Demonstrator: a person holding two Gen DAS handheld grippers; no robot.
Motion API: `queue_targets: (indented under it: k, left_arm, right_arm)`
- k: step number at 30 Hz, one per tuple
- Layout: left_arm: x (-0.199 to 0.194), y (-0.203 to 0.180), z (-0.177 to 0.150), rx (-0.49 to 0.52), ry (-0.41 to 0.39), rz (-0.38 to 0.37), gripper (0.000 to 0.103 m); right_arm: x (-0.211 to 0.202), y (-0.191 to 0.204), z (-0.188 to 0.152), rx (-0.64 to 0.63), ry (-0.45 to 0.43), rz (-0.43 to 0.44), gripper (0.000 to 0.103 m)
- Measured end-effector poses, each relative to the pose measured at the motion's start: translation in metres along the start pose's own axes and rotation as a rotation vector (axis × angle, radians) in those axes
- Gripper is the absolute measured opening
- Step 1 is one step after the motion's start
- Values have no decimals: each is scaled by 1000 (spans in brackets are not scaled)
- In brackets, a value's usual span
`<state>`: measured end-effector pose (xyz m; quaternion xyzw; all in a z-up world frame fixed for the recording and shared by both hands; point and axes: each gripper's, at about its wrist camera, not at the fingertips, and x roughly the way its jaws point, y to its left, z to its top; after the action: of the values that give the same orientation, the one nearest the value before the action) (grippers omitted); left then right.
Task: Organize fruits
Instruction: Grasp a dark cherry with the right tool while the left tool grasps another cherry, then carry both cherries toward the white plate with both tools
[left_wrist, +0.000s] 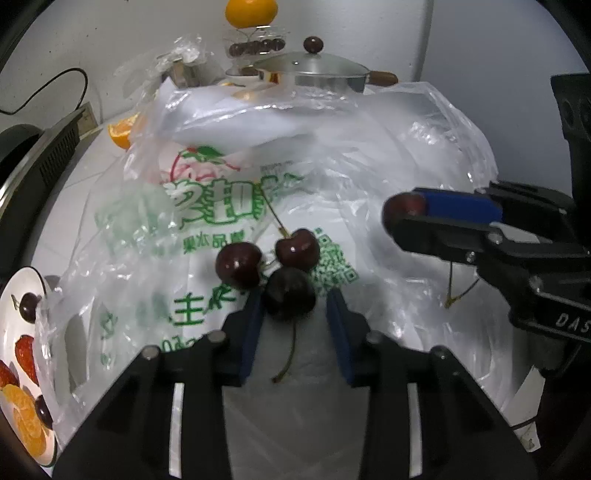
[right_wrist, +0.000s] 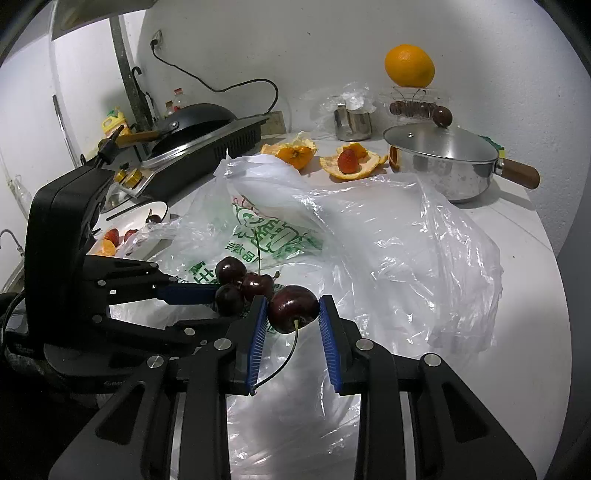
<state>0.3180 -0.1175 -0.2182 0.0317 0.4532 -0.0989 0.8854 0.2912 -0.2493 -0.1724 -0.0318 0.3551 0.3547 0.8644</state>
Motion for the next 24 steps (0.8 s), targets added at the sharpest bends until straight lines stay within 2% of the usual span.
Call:
queue_targets:
  k: [3,11,24]
  left_arm:
    - [0,1,1,-4,-2,-3,29]
    - [-9,-2,0,12,-19,-27,28]
    - [-48,6,-13,25,-85,-57,28]
  right_arm:
    - [0,0,0,0,-1,0,30]
    - [-4,5,2,-8,-6,-14,30]
    - [-16,40,10,-53,-21,-32,30]
